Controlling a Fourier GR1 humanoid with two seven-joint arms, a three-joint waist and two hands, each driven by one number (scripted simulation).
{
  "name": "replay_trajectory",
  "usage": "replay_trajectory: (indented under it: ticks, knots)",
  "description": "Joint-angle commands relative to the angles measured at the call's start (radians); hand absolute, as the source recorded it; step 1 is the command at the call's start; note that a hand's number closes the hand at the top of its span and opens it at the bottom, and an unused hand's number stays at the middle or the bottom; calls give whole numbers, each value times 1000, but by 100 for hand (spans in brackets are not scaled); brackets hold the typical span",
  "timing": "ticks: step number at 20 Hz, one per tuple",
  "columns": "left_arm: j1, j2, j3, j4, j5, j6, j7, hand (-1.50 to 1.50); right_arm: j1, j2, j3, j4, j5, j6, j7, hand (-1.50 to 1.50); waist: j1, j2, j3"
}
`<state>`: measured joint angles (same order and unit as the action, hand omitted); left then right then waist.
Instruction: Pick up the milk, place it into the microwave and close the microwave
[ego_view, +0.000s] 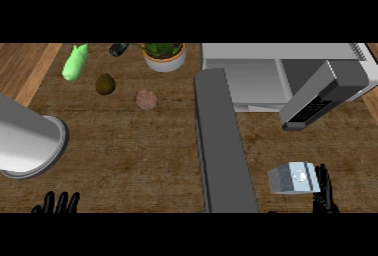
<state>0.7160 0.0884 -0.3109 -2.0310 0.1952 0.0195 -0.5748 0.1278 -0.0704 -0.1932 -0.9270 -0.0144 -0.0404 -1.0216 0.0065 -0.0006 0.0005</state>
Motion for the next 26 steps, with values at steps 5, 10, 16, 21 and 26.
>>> replay_trajectory:
  ticks: [5, 10, 16, 21, 26]
  knots:
    - [15, 12, 14, 88, 26, -24, -85, -150, -134, 5, 2, 117, 20, -20, -66, -150, 2, 0, 0]
    - [-16, 22, 4, 27, 31, 5, -27, -150, -147, 19, 2, 113, -8, -7, -29, -150, -1, 0, 0]
    - [91, 35, -55, -15, 3, 15, -70, -150, -148, 62, -26, 107, -14, -101, -62, -150, 0, -1, 0]
    - [50, 20, -72, 18, -22, 35, -61, -150, -221, -19, -55, 212, 55, -173, -98, 150, 3, 1, 0]
    - [49, 65, -11, 43, 36, -15, -101, -150, -308, -37, -130, 253, 13, -216, -74, 150, 6, 2, 0]
